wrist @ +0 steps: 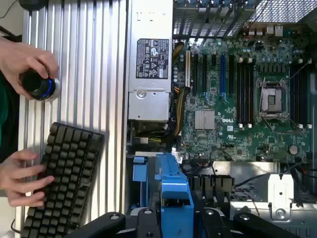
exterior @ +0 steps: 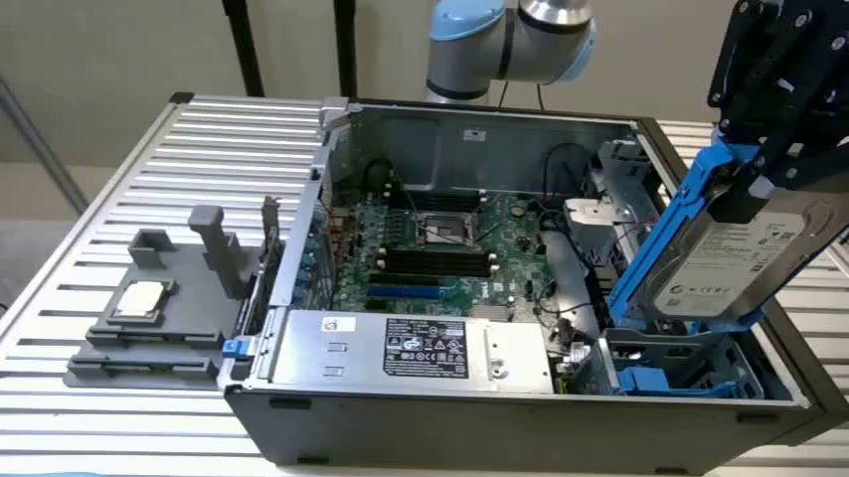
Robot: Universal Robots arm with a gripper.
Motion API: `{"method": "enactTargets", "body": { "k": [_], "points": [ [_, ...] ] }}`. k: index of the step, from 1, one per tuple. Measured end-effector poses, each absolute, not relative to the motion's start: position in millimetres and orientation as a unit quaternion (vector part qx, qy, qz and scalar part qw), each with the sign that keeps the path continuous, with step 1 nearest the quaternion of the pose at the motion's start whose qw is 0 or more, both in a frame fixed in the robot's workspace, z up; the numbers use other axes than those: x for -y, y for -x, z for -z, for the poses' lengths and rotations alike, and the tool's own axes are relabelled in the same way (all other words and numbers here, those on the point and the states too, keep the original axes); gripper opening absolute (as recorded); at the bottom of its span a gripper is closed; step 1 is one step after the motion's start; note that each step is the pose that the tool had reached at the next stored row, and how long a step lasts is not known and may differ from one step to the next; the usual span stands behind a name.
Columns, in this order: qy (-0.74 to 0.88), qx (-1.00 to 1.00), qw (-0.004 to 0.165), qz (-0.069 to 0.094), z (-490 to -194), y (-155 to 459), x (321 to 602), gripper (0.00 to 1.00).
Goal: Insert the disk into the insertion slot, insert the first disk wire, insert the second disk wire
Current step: 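Insert the disk into the insertion slot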
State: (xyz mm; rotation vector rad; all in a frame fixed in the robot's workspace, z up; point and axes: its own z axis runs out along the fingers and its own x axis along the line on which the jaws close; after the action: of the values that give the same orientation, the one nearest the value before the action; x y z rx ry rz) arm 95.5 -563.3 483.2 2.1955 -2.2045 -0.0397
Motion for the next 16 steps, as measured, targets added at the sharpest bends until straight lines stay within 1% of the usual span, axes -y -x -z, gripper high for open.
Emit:
{"method": "enactTargets", "body": {
  "k": [16],
  "points": [
    [-0.706,0.708,0.015,0.013,-482.6,-102.7,563.7,0.33]
  ]
}}
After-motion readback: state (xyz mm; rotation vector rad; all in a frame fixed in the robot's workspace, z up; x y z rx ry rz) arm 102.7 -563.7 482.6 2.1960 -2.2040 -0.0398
